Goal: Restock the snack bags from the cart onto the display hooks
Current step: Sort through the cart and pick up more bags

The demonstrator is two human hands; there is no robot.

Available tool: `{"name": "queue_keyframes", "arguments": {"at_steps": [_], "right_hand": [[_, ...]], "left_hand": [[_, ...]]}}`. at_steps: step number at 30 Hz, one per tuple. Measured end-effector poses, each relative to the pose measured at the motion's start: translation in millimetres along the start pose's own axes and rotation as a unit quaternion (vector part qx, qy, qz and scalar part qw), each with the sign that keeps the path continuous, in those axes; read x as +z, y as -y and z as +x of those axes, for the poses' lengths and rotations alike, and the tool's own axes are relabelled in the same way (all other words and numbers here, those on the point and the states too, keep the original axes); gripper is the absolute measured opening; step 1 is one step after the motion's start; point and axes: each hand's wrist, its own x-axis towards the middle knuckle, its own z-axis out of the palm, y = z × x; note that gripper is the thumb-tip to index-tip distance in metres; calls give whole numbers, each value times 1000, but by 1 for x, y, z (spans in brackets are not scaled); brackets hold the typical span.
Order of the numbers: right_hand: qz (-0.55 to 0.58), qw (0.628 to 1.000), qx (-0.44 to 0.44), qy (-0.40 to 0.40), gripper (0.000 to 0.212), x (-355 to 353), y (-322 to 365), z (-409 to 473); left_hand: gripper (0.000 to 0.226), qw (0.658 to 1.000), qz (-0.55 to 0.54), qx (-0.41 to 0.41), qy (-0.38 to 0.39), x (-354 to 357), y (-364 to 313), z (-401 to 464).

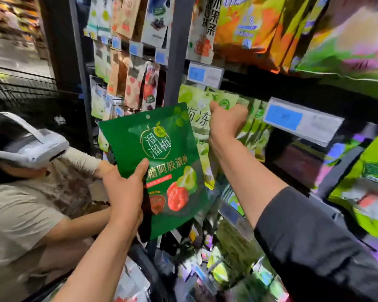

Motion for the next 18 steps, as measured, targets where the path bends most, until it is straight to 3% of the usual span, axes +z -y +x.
{"name": "queue_keyframes", "arguments": {"at_steps": [9, 15, 18], "right_hand": [[1, 996, -8, -84, 42, 21, 8, 15], [-14, 993, -13, -117, 50, 24, -2, 5], [-31, 990, -16, -136, 50, 30, 5, 6]], "left_hand": [[16, 998, -1, -38, 45, 8, 13, 31], [11, 994, -18, -82, 76, 13, 24, 43], [50, 990, -30, -107, 84, 11, 33, 54]]}}
